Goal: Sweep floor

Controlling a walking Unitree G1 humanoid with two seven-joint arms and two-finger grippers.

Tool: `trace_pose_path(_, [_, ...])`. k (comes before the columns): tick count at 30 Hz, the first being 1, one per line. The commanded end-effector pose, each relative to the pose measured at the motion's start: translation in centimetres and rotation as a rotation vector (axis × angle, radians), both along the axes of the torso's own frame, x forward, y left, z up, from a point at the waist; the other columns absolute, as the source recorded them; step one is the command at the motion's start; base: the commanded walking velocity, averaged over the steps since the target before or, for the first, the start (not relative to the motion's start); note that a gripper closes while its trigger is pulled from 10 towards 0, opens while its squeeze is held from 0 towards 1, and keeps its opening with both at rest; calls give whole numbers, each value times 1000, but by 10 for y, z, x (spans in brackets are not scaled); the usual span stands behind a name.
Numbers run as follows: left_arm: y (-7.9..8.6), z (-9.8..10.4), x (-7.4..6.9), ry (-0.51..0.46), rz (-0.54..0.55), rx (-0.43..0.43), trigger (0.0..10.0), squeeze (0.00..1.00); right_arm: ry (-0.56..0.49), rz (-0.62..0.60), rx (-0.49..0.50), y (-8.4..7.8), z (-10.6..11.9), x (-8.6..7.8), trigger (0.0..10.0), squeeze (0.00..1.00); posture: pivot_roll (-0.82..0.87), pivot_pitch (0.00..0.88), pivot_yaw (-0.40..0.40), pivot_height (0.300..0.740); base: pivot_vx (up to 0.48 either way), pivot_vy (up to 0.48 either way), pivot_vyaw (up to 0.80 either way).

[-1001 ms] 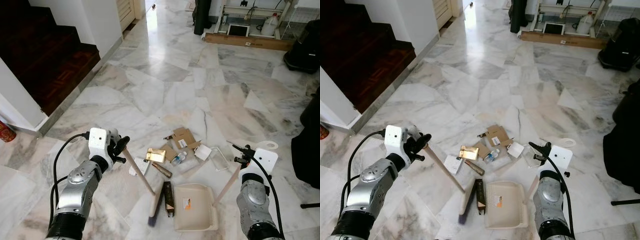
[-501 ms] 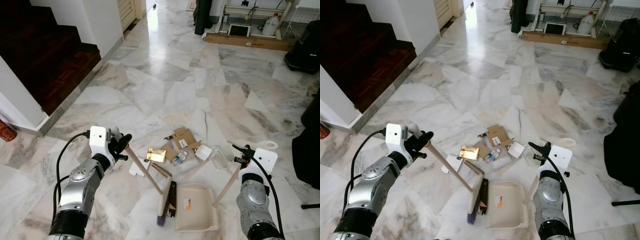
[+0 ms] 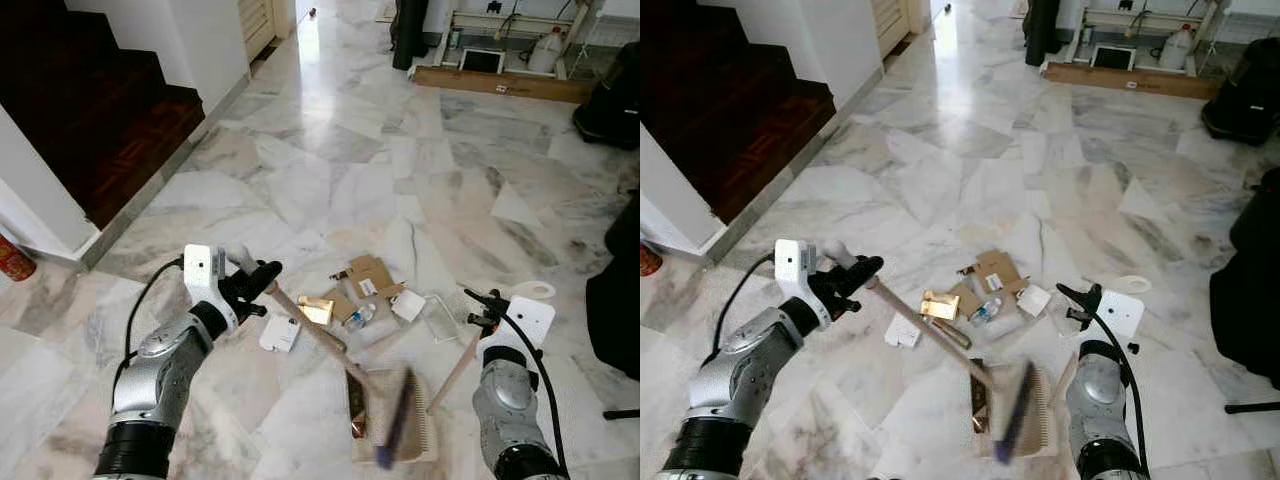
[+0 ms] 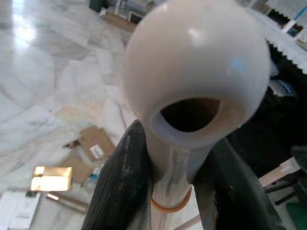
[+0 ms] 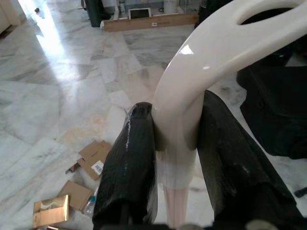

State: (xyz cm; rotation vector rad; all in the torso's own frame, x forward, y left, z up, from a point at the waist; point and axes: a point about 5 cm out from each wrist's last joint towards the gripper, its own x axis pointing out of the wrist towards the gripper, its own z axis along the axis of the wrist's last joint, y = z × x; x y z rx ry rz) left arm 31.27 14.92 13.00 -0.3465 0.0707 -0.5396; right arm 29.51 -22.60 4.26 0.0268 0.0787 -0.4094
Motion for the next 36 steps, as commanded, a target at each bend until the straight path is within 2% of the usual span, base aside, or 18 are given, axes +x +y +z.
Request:
trace_pose_path(1, [12,24,4,-104,70,-2,10000,0,23,5,13,3,-4,-1,10000,0,65,104,53,740,0,0,0])
trace_pose_path(5, [21,36,7,-158,147,5,10000,0,24,4,13,2,-4,-1,10000,0,65,104,54,740,0,0,0])
trace_pose_path(7, [32,46,9,-219,231,92,10000,0,26,7,13,3,-5,-1,10000,0,69,103,53,740,0,0,0])
trace_pose_path(13, [38,50,6,-243,242,171,10000,0,27,8,15,3,-5,0,10000,0,68,102,54,740,0,0,0])
trace_pose_path(15, [40,45,4,-225,201,245,10000,0,27,7,15,3,-5,0,10000,0,69,102,54,740,0,0,0])
trace_pose_path(20, [38,23,-2,-158,119,336,10000,0,30,7,16,3,-5,0,10000,0,72,103,56,740,0,0,0])
trace_pose_path(23, [37,14,-4,-139,116,364,10000,0,30,8,17,4,-6,-1,10000,0,70,104,56,740,0,0,0])
trace_pose_path(33, [38,4,-9,-112,106,388,10000,0,29,4,14,2,-6,-2,10000,0,70,110,54,740,0,0,0])
trace_pose_path(36, [37,-5,-9,-91,106,406,10000,0,28,16,14,6,-6,-1,10000,0,67,111,55,740,0,0,0])
